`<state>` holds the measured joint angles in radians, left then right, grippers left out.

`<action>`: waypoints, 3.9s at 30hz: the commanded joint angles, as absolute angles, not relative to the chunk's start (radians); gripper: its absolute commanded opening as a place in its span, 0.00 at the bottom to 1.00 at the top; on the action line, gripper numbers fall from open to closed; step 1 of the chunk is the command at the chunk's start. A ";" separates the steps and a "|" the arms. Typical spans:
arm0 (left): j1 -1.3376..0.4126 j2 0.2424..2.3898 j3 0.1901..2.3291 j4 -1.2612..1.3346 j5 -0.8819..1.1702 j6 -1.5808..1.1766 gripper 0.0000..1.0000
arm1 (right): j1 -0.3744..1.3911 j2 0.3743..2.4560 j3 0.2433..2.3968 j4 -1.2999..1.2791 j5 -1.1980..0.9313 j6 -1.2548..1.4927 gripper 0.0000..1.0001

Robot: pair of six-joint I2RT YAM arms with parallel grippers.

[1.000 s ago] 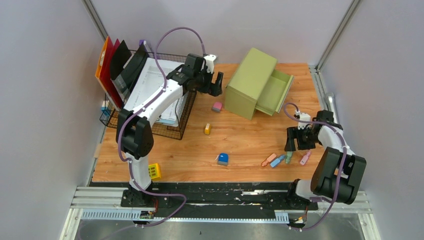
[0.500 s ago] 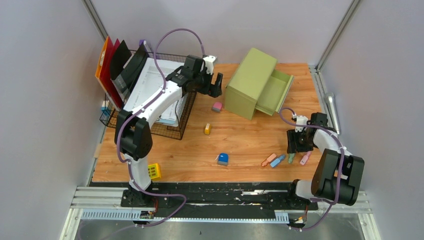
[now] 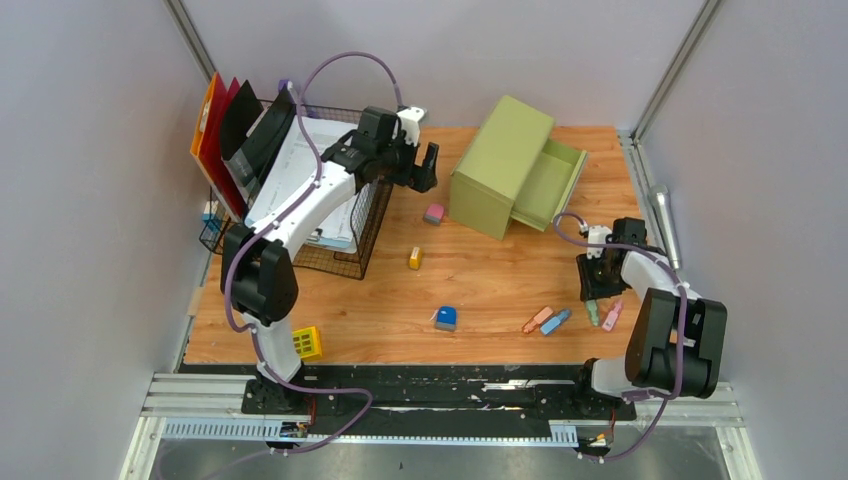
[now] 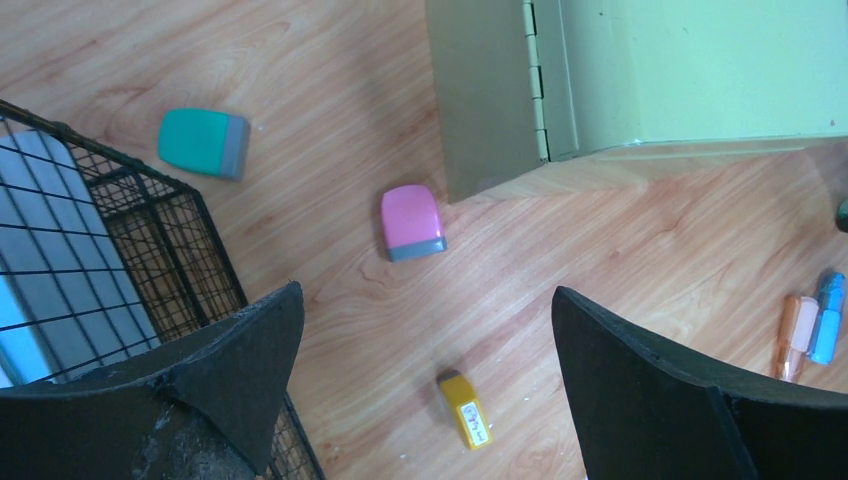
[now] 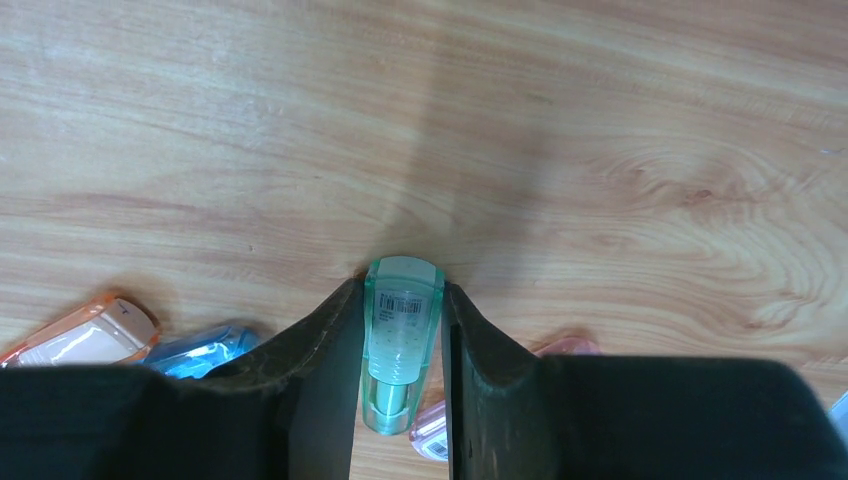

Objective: Organize the desk
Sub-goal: Pick up the stationery from the corner of the board, then place the stationery in the drawer, then pick up the stationery from the corner of the board, then place the stationery in the drawer.

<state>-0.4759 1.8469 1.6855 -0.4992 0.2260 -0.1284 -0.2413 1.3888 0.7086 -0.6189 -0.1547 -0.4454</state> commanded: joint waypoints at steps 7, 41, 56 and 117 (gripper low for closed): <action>-0.471 1.775 1.773 -0.564 0.285 -0.003 1.00 | -0.239 1.422 1.059 -0.784 -0.244 -0.382 0.00; -0.466 1.719 1.793 -0.656 0.161 0.100 1.00 | -0.107 1.631 1.635 -0.825 -0.676 -0.377 0.82; -0.446 1.682 1.779 -0.731 0.187 0.162 1.00 | 0.072 1.288 1.028 -0.948 -0.581 -0.716 0.78; -0.446 1.620 1.684 -0.664 0.060 0.179 1.00 | 0.237 1.467 1.430 -0.801 -0.230 -0.619 0.00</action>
